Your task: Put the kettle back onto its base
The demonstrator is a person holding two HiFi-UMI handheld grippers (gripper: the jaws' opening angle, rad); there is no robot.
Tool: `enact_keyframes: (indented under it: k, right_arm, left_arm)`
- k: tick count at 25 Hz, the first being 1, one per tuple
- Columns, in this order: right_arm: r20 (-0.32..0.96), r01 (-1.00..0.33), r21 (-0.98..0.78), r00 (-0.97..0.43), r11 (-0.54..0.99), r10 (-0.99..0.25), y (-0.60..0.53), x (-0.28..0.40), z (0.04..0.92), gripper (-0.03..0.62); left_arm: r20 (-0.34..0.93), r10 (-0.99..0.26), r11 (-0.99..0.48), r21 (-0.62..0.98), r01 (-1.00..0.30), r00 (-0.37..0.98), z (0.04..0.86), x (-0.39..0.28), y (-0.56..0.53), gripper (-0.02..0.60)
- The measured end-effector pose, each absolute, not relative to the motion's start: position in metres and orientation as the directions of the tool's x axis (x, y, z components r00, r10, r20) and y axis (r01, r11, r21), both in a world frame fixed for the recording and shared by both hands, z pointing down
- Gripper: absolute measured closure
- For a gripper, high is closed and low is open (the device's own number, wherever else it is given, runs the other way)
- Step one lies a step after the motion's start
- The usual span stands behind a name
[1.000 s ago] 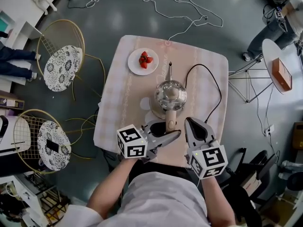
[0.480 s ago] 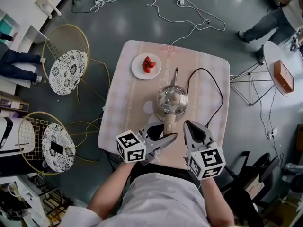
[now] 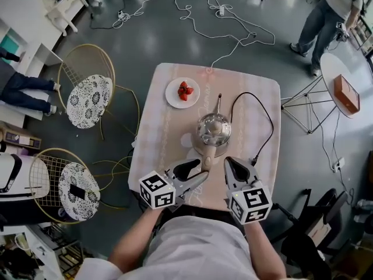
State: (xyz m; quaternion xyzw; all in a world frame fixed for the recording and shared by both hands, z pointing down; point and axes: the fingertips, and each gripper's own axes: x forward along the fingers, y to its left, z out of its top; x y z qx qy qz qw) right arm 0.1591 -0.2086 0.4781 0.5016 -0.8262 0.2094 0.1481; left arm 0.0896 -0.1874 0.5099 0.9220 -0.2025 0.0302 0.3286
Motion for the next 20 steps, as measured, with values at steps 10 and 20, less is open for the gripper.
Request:
enact_keyframes:
  k: [10,20]
  right_arm:
    - [0.436,-0.919,-0.199,-0.395,0.341,-0.808,-0.199,0.144,0.466,0.589]
    - [0.422,-0.94,-0.177,-0.341,0.293,-0.84,-0.181,0.127,0.452,0.589]
  left_arm:
    - [0.21,-0.356,-0.726,0.55,-0.411,0.91,0.488,0.063,-0.182,0.379]
    - [0.212,-0.353,-0.763,0.498,-0.412,0.911,0.466,0.047,-0.176,0.38]
